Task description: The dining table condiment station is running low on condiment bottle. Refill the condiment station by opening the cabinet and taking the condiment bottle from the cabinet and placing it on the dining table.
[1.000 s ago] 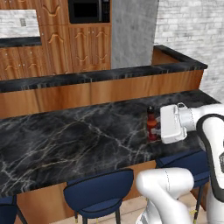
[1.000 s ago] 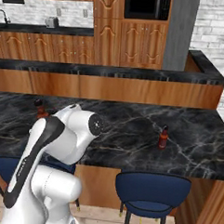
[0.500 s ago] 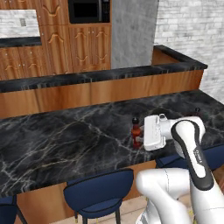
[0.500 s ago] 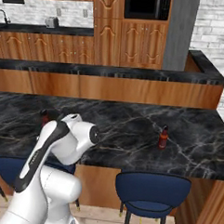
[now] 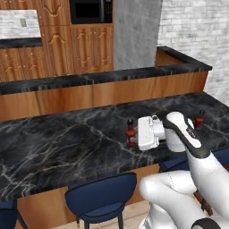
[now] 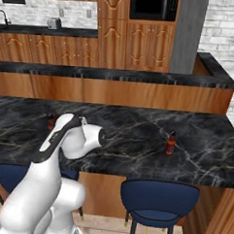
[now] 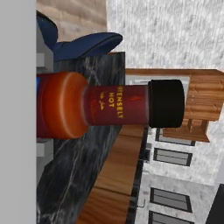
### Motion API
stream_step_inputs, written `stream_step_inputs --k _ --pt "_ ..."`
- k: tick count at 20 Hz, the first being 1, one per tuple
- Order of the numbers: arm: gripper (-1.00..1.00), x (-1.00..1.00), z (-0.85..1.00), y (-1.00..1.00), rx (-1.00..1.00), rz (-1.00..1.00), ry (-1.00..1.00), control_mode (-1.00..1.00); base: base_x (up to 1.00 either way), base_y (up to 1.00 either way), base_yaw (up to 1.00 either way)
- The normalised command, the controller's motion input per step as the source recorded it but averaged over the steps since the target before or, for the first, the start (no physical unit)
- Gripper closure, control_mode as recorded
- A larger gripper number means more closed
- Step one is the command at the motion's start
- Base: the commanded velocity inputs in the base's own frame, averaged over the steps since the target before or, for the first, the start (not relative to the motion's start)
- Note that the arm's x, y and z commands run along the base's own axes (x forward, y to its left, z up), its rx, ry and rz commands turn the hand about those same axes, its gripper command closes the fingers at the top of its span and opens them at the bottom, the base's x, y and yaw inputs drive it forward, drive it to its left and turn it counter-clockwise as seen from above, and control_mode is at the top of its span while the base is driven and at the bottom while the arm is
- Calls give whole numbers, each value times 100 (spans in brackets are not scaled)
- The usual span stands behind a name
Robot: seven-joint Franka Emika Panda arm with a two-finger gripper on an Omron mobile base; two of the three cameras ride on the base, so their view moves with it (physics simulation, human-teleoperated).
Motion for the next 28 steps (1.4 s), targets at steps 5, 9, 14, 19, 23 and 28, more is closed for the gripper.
stream_step_inputs --k 5,9,14,19,23,28 --pt "100 19 -36 28 0 4 0 -100 0 0 0" --pt "100 30 -40 26 0 1 0 -100 0 0 0" --pt "100 41 -42 13 0 1 -3 -100 0 0 0" --pt "100 36 -24 0 0 2 -9 -100 0 0 0" --pt "100 32 -31 0 0 3 -8 -100 0 0 0" --pt "100 36 -37 0 0 2 -1 -100 0 0 0"
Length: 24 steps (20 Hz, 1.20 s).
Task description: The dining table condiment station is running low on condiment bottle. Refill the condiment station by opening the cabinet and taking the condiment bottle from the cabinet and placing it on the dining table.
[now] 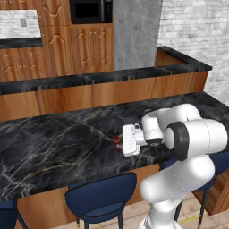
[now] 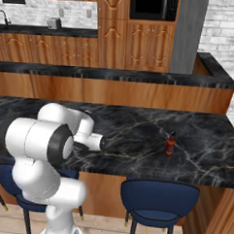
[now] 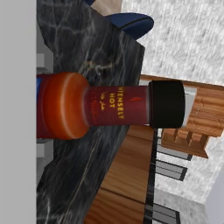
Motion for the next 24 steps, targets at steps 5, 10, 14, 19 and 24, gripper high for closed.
stream_step_inputs --k 5,10,14,19,24 --pt "100 31 -24 0 0 3 0 -100 0 0 0" --pt "100 26 -20 0 1 3 0 -100 0 0 0" --pt "100 28 -19 0 5 2 1 -100 0 0 0" --pt "100 2 -23 0 2 1 0 -100 0 0 0" --pt "-100 -14 -3 0 1 0 0 -100 0 0 0"
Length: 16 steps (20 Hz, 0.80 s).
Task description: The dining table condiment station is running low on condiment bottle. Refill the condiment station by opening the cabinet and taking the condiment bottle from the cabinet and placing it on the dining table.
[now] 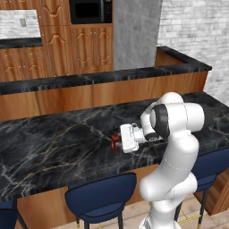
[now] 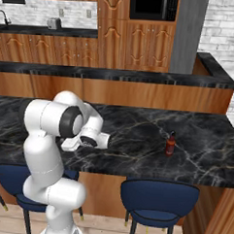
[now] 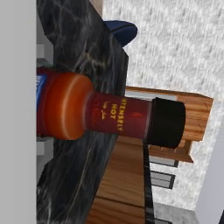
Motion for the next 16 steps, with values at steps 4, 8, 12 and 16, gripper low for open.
stream_step_inputs --k 4,8,12,16 --pt "-100 -23 2 0 0 0 0 -100 0 0 0" --pt "-100 -20 5 0 0 0 0 -100 0 0 0" --pt "-100 -15 27 0 0 0 0 -100 0 0 0" --pt "-100 -9 66 0 0 0 7 -100 0 0 0"
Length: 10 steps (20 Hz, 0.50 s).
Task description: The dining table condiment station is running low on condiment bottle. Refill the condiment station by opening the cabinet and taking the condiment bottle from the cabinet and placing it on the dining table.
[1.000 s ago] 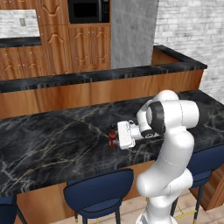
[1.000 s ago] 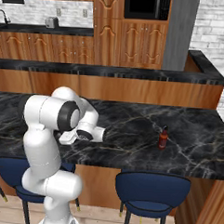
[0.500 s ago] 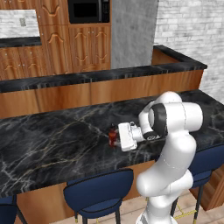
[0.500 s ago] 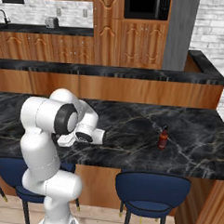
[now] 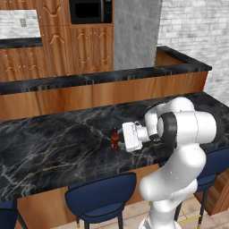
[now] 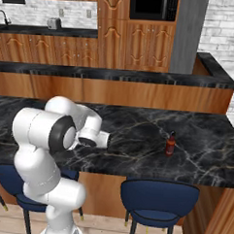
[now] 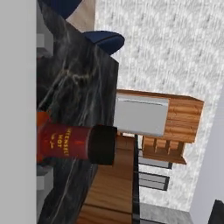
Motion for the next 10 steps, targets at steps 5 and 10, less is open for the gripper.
stream_step_inputs --k 5,10 --pt "-100 -23 83 0 0 0 6 -100 0 0 0" --pt "-100 -36 97 0 0 -3 1 -100 0 0 0"
